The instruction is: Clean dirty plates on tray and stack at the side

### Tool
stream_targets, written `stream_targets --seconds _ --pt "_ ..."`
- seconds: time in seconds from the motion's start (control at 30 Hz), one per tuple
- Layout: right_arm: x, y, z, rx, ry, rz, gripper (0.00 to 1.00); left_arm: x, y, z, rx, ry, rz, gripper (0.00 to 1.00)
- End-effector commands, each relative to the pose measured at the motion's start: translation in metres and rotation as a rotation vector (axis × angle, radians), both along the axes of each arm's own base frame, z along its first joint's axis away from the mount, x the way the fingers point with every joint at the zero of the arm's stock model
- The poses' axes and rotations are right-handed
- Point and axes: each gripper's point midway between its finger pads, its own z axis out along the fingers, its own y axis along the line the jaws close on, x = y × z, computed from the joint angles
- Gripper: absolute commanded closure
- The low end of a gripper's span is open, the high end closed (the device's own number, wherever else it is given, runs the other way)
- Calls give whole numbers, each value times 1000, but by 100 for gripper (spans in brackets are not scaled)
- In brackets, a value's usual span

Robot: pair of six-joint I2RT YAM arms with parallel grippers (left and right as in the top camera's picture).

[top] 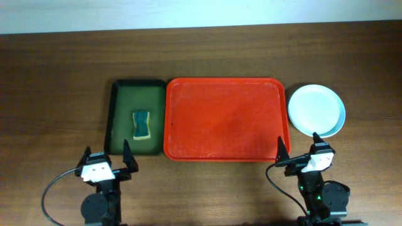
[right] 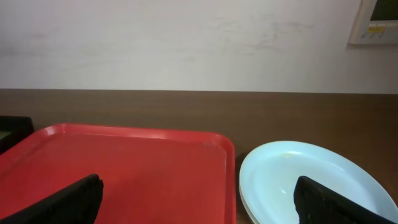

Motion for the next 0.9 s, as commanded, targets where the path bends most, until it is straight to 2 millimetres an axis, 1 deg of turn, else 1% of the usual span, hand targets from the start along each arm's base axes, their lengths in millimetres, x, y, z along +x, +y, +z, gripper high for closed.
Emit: stream_targets --seconds 0.0,0.2,0.27,0.33,0.37,0.53,0.63,0.67,0.87 --pt "0 -3 -2 10 3 -14 1 1 -18 -2 127 16 -111 1" --pt "0 -3 -2 10 3 -14 1 1 -18 -1 126 10 -114 1" --pt "0 -3 -2 10 3 -14 1 2 -18 12 123 -41 -110 1" --pt "0 -3 -2 10 3 -14 1 2 -18 30 130 -117 -106 0" --pt "0 -3 -2 10 3 -14 1 1 -18 32 131 -124 -104 1" --pt "0 -3 -2 10 3 -14 2 2 -18 21 127 -80 -109 1" --pt "0 -3 -2 10 3 -14 1 1 -18 0 119 6 -112 0" --pt "0 -3 -2 10 3 -14 1 1 -17 -3 123 17 -110 1" --pt "0 -3 -2 10 3 -14 1 1 -16 -2 127 15 -104 1"
